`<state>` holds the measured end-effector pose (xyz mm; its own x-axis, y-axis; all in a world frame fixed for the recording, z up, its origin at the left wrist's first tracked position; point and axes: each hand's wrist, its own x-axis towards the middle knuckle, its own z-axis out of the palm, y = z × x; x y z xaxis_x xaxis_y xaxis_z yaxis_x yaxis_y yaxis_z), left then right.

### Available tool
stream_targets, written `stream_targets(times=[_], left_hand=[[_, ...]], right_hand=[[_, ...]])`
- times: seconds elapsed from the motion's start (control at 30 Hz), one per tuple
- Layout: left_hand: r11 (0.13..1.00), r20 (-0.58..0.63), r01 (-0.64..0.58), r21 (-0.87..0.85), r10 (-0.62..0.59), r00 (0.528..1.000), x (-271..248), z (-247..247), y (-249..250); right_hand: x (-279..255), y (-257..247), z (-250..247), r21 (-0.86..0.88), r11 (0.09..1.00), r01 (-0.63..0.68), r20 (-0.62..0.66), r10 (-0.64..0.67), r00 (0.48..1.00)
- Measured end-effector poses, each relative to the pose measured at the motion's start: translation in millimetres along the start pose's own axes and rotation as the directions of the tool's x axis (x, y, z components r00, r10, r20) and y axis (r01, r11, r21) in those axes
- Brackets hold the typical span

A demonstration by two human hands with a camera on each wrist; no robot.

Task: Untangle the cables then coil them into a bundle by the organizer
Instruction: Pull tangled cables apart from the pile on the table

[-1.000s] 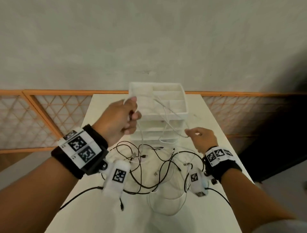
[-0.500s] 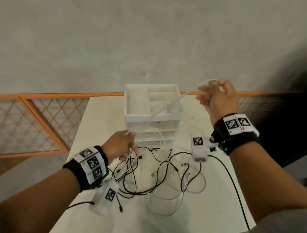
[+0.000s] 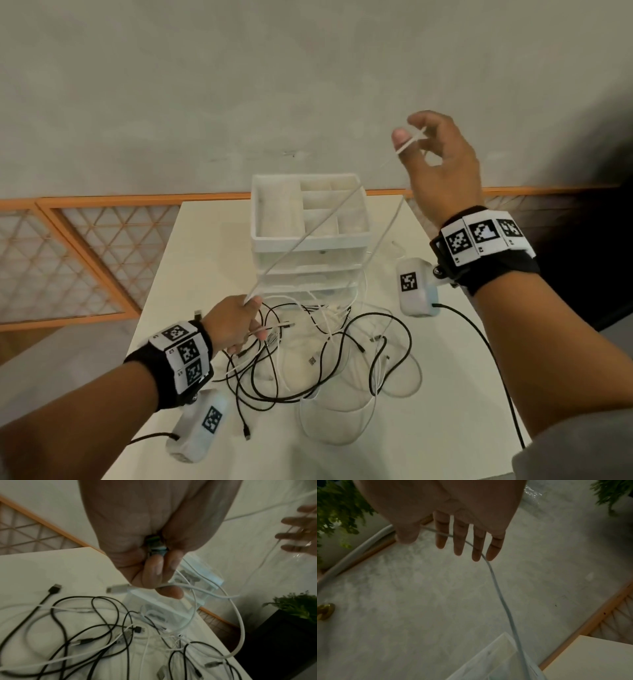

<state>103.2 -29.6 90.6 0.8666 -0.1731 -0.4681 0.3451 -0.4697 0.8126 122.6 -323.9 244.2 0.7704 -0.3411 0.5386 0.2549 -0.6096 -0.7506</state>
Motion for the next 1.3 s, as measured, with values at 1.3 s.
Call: stream_targets(times=[1.3], left_hand=[[0.999,-0.142,-0.027,-0.024,0.023,0.99,14.9,14.3,36.0]], right_hand=[[36.0,108.5,23.0,-0.05,0.91,-0.411,-0.219,0.391,0.894]])
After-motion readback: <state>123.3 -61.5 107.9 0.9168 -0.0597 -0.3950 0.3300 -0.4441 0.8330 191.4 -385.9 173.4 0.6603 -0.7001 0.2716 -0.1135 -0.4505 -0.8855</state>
